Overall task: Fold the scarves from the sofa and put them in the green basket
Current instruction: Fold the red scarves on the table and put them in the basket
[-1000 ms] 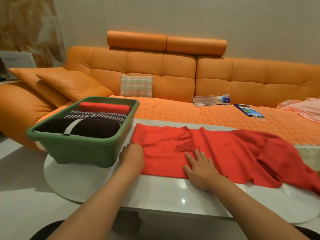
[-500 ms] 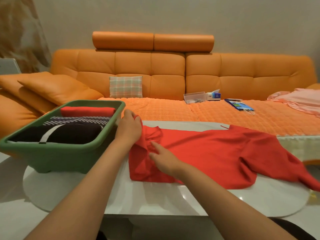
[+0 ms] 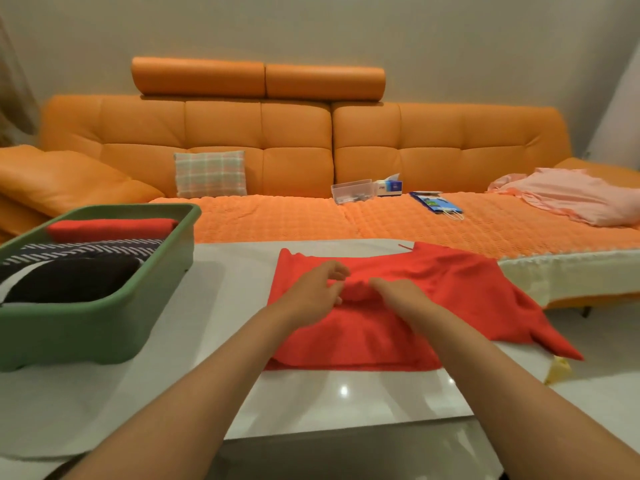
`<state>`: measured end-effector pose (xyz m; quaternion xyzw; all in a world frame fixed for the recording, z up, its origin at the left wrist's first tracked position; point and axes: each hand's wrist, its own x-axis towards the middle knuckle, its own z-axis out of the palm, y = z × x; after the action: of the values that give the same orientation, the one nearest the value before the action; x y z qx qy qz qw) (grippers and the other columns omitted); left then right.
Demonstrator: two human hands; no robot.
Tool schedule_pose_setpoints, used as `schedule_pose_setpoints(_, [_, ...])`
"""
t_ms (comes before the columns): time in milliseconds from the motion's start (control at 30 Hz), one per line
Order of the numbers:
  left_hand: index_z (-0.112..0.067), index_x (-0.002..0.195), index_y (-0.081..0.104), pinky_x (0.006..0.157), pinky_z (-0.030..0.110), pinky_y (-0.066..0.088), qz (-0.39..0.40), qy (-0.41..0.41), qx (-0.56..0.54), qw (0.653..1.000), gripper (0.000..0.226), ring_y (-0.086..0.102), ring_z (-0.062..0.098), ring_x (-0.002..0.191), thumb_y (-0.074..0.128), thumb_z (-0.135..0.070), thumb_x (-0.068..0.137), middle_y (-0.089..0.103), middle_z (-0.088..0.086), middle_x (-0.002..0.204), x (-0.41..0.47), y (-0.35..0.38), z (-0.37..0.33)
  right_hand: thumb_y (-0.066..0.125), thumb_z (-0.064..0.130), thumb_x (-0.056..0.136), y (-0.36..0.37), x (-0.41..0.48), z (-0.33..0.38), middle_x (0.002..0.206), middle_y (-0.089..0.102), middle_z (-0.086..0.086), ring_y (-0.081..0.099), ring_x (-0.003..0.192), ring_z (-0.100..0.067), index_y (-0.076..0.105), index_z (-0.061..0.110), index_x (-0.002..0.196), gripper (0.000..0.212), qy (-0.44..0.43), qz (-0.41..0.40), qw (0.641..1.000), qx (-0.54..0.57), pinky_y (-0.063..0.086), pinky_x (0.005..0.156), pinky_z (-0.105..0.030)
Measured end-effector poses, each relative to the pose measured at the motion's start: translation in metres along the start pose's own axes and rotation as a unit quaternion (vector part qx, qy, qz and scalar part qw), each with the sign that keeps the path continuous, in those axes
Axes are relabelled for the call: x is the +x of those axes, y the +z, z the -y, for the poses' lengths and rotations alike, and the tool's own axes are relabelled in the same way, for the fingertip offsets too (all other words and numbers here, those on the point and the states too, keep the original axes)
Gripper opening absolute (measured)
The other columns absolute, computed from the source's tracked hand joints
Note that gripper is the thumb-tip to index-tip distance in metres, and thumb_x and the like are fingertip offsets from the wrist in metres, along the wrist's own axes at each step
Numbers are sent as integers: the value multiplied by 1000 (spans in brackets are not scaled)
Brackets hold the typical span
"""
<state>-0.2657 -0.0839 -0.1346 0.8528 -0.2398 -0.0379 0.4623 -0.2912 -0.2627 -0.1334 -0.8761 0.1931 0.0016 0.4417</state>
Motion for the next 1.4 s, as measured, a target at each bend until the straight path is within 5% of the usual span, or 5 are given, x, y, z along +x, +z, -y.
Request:
schedule_pose_setpoints(167, [-24,127,56,103,39,39,-17,70,335,939,31,49,22,122,49,-25,97,54,-2,131,-19,1,48,57,34,89,3,-23,-10,125,63,-9,60,117,-30,58,15,118,35,-49,-61,947,-311,47,88,-35])
schedule_pose_setpoints(367, [-28,158,9,123,38,6,12,-7,344,939,94,3,17,152,12,-74,77,2,-3,166,-40,-2,74,46,15,94,-17,-18,-8,132,61,-15,60,121,-32,60,8,123,33,-4,-98,951,-294,48,94,-38])
schedule_pose_setpoints(567, [-36,155,22,123,39,1,85,-16,395,914,73,4,14,151,38,-70,92,7,-5,165,-39,-11,75,54,27,88,-8,-11,-18,137,50,-10,52,127,-30,44,20,140,54,-97,-48,889,-445,44,100,-39])
schedule_pose_setpoints(1067, [-19,125,46,101,41,31,7,-94,530,843,58,50,23,121,24,-58,88,55,5,131,-30,-49,79,47,31,99,86,32,30,114,67,-2,60,110,-26,65,21,108,22,-317,-105,902,-273,44,84,-35])
schedule_pose_setpoints(1400, [-18,133,48,101,41,35,-129,-44,398,907,38,47,25,123,38,-34,100,53,2,135,-8,-77,100,49,22,95,57,57,46,122,67,-8,60,115,-30,66,18,117,28,-123,-178,975,-50,47,92,-37])
